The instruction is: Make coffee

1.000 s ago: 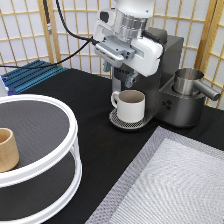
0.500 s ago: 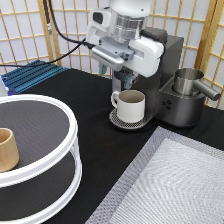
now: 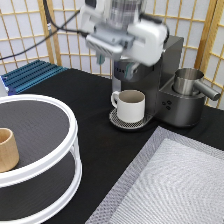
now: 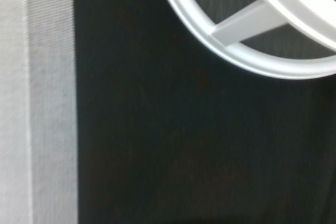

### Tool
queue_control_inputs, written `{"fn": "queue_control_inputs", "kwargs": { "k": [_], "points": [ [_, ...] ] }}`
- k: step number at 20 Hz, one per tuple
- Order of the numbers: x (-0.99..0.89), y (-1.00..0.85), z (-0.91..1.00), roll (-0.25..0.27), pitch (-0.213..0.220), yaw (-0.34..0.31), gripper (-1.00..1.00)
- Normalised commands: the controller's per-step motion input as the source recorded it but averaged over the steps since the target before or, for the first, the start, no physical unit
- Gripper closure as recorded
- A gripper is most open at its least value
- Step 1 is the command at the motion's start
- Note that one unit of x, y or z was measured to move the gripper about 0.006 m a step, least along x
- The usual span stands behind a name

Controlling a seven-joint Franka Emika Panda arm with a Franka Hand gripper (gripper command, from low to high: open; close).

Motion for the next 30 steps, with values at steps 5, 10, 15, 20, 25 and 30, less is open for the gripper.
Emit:
{"fn": "queue_control_inputs", "kwargs": {
  "k": [5,10,15,20,25,30],
  "points": [
    [0.02,0.13,0.61,0.006,-0.013,0.303,-1.00],
    [0.00,0.00,0.31,0.015,-0.054,0.375,-1.00],
    [0.00,0.00,0.09,0.000,-0.062,0.375,-1.00],
    [0.00,0.00,-0.04,0.000,-0.106,0.375,-1.00],
    [-0.05,0.09,-0.13,0.000,-0.135,0.343,-1.00],
    [-0.37,0.24,-0.31,0.000,-0.198,0.241,-1.00]
  ]
}}
